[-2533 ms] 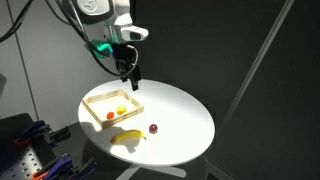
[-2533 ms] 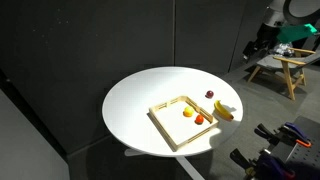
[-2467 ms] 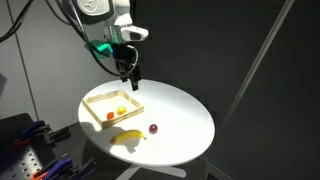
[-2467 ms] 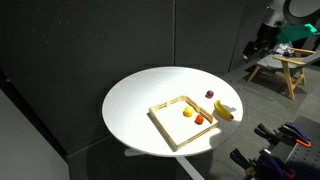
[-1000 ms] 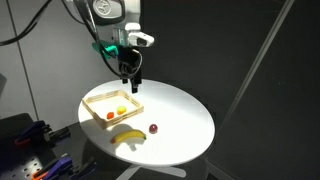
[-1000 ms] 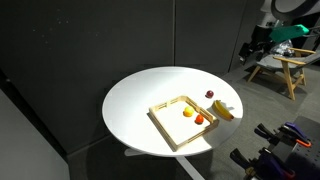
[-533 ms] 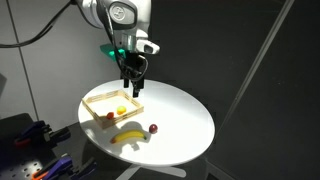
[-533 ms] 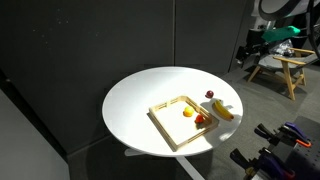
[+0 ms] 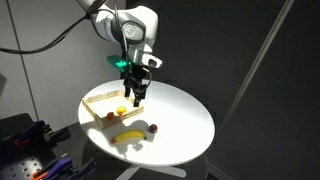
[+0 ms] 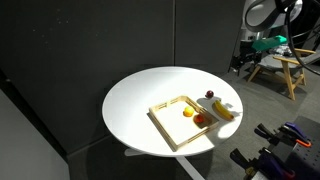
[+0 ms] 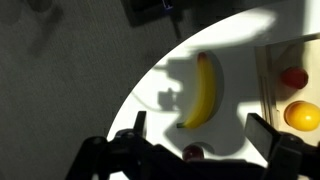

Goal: Put the banana on the tray

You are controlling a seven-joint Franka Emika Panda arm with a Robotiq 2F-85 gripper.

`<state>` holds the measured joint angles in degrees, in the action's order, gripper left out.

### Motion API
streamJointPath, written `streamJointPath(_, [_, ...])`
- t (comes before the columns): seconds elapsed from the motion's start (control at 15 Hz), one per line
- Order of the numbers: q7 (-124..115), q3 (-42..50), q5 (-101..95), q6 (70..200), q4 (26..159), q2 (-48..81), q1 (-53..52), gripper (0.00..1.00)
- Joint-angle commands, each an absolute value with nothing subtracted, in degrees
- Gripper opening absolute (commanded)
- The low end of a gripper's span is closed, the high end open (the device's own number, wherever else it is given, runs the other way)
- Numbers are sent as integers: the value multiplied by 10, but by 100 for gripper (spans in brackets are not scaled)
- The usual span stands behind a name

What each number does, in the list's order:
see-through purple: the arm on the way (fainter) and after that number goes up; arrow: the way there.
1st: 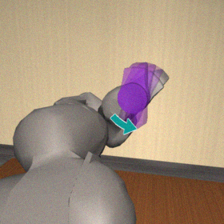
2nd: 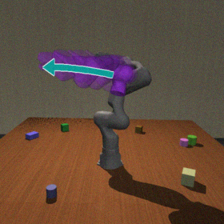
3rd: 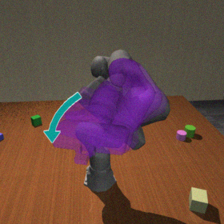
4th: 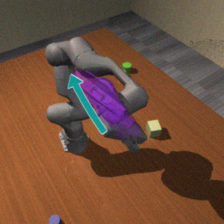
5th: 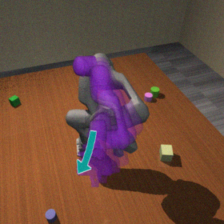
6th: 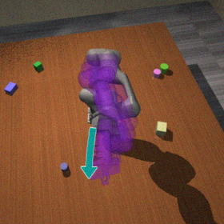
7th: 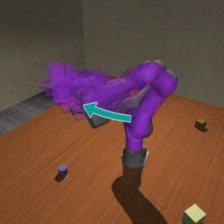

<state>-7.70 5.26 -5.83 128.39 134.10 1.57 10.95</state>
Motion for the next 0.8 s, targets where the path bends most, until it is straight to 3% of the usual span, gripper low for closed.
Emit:
streamJointPath(0.0, [-57,64,-39,1311,1329,42,99,100])
streamJointPath(0.73, [-62,71,-41,1419,1329,122,94,100])
